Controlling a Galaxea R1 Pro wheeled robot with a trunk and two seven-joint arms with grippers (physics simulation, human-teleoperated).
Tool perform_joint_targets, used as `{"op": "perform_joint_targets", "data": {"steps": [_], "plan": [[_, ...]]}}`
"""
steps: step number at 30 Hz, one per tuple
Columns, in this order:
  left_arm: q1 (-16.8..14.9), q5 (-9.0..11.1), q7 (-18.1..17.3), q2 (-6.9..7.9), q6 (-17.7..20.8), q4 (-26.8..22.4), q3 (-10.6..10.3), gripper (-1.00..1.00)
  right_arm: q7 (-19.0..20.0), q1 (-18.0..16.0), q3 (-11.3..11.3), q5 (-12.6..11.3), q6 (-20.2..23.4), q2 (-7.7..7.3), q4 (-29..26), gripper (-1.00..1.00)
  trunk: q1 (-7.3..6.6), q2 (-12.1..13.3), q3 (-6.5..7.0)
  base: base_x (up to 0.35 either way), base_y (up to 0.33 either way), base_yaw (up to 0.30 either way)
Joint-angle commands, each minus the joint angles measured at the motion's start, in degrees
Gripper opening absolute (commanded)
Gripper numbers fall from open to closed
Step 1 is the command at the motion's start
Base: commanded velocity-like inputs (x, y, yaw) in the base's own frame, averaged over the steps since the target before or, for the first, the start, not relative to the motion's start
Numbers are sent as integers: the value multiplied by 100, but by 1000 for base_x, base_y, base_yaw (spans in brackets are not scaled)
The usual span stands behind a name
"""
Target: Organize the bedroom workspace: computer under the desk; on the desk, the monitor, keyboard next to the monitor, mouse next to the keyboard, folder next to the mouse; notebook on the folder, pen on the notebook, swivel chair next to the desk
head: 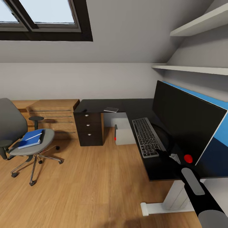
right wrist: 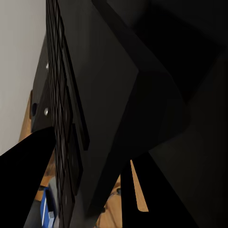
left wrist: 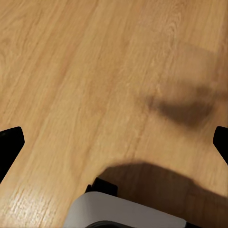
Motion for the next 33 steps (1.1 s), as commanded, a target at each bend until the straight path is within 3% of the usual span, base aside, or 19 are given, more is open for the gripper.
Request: {"op": "perform_joint_targets", "data": {"steps": [1,15,33], "plan": [[-4,23,-61,-1,-5,6,45,100,-31,-3,-10,-58,27,-1,-7,-100,22,-45,-24,0,0,0],[-4,23,-61,0,3,6,45,100,-31,-2,-10,-45,28,-3,-7,-100,330,-606,-275,0,0,0],[-4,6,-85,-4,-5,6,38,100,-31,-4,-5,-41,22,-8,-7,-100,330,-606,-275,0,0,0]]}}
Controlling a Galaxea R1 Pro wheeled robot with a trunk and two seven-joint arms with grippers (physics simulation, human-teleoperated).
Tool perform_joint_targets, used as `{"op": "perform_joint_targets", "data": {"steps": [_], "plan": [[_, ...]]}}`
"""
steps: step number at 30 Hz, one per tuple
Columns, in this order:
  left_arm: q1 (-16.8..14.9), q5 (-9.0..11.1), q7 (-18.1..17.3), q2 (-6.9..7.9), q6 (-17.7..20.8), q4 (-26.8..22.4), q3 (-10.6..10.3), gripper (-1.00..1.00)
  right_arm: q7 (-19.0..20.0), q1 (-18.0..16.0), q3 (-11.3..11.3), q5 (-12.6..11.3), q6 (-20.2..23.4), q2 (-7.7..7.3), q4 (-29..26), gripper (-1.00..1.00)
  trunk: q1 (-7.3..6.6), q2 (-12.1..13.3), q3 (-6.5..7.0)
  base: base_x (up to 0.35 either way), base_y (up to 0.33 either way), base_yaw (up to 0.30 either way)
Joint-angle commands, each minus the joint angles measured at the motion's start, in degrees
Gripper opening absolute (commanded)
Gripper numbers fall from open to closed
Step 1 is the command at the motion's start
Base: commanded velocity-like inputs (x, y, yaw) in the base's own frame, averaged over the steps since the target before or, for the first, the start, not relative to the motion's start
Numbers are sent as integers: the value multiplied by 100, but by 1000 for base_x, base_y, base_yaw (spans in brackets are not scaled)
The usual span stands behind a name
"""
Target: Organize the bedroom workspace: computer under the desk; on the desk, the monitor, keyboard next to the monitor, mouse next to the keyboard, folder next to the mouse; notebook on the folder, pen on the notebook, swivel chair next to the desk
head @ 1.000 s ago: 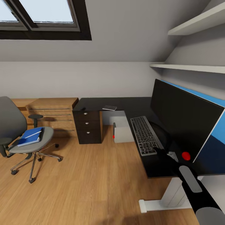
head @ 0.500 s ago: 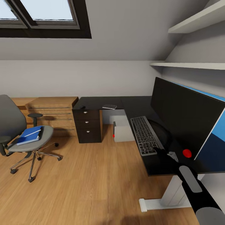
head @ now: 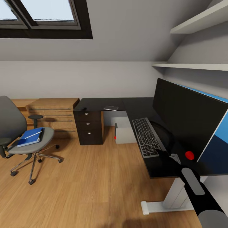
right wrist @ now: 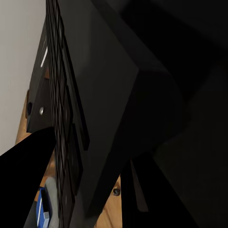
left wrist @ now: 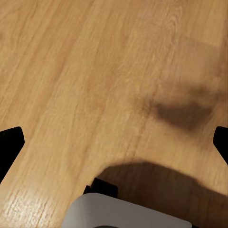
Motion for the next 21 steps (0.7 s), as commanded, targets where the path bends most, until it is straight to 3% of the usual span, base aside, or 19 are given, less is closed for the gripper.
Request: {"op": "perform_joint_targets", "data": {"steps": [1,21], "plan": [[-4,23,-60,-1,-5,6,44,100,-28,-3,-7,-48,26,1,-7,-100,0,-3,-5,0,0,0],[-4,20,-60,1,-5,6,44,100,66,-3,-5,-32,24,1,-7,-100,0,-3,-5,0,-1,0]]}}
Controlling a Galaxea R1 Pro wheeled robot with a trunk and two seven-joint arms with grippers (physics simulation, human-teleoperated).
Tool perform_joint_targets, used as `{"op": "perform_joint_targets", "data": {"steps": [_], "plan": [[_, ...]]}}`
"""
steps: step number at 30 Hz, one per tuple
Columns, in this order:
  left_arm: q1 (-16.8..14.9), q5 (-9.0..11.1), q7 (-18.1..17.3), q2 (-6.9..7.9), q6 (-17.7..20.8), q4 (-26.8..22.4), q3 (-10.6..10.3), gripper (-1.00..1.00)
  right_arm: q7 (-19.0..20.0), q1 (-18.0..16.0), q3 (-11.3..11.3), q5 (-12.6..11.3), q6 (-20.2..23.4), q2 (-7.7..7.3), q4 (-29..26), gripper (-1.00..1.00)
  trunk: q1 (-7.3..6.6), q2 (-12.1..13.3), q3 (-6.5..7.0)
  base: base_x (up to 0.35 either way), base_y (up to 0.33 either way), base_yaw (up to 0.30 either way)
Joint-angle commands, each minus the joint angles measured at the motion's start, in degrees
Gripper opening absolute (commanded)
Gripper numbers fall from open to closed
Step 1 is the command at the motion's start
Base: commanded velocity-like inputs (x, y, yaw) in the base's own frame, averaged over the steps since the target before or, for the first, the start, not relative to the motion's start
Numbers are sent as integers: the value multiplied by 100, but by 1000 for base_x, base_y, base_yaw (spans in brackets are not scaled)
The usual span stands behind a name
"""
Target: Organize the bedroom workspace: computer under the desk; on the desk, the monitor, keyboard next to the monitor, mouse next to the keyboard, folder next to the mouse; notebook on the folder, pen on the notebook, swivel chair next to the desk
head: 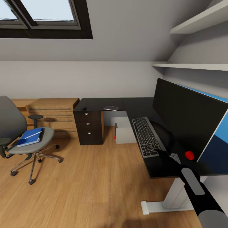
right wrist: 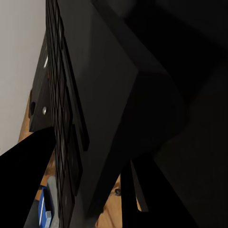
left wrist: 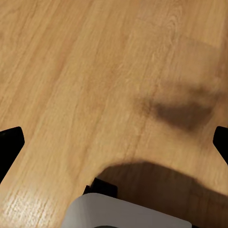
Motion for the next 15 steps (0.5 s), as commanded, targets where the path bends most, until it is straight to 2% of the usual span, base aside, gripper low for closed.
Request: {"op": "perform_joint_targets", "data": {"steps": [1,6,15], "plan": [[-4,24,-60,0,-5,6,44,100,-22,-3,-9,-41,28,1,-3,-100,0,-3,-5,0,-70,0],[-4,26,-60,1,-6,6,44,100,-22,-3,-9,-41,28,1,56,-100,0,-3,-5,0,-106,0],[-4,26,-60,1,-13,6,36,100,-22,-1,-9,-35,28,1,116,-100,0,-3,-5,0,-12,0]]}}
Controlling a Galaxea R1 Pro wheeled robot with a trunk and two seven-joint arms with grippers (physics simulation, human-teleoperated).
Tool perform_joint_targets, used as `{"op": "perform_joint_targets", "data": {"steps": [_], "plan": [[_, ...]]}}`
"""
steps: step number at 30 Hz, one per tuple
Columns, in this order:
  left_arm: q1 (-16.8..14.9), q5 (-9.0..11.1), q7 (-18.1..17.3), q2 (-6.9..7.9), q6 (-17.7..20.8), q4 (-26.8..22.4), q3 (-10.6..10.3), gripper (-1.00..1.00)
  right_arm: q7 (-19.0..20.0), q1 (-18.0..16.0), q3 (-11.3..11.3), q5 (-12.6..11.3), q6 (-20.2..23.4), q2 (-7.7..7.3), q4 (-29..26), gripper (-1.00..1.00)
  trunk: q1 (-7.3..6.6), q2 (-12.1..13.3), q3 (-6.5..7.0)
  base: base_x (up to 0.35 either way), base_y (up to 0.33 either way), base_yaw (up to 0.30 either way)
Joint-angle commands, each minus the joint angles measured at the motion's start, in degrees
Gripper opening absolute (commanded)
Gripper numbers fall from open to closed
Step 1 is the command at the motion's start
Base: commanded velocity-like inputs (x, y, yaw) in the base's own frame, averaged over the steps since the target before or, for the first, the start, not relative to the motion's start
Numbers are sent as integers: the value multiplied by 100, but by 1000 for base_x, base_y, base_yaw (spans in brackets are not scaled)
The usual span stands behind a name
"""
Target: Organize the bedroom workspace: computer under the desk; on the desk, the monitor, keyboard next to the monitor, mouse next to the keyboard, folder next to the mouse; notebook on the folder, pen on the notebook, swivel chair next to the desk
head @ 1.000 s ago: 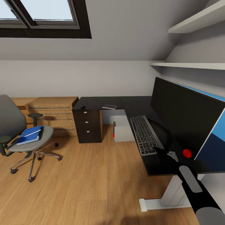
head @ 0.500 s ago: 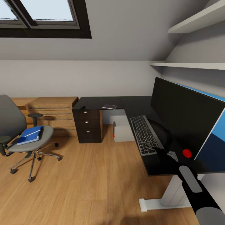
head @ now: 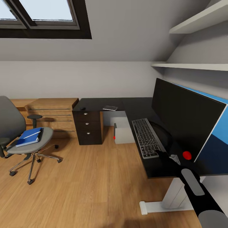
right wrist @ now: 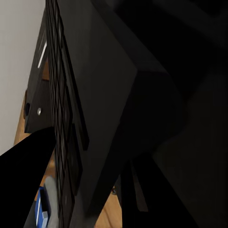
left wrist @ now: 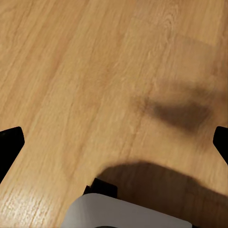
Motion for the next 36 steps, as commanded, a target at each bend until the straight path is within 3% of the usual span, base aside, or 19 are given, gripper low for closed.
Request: {"op": "perform_joint_targets", "data": {"steps": [1,36], "plan": [[-4,24,-60,0,-5,6,45,100,-22,-4,-9,-47,28,1,-2,-100,0,-3,-5,0,0,0],[-4,31,-50,9,12,6,53,100,-22,-5,-11,-52,28,1,-4,-100,0,-3,-5,26,0,0]]}}
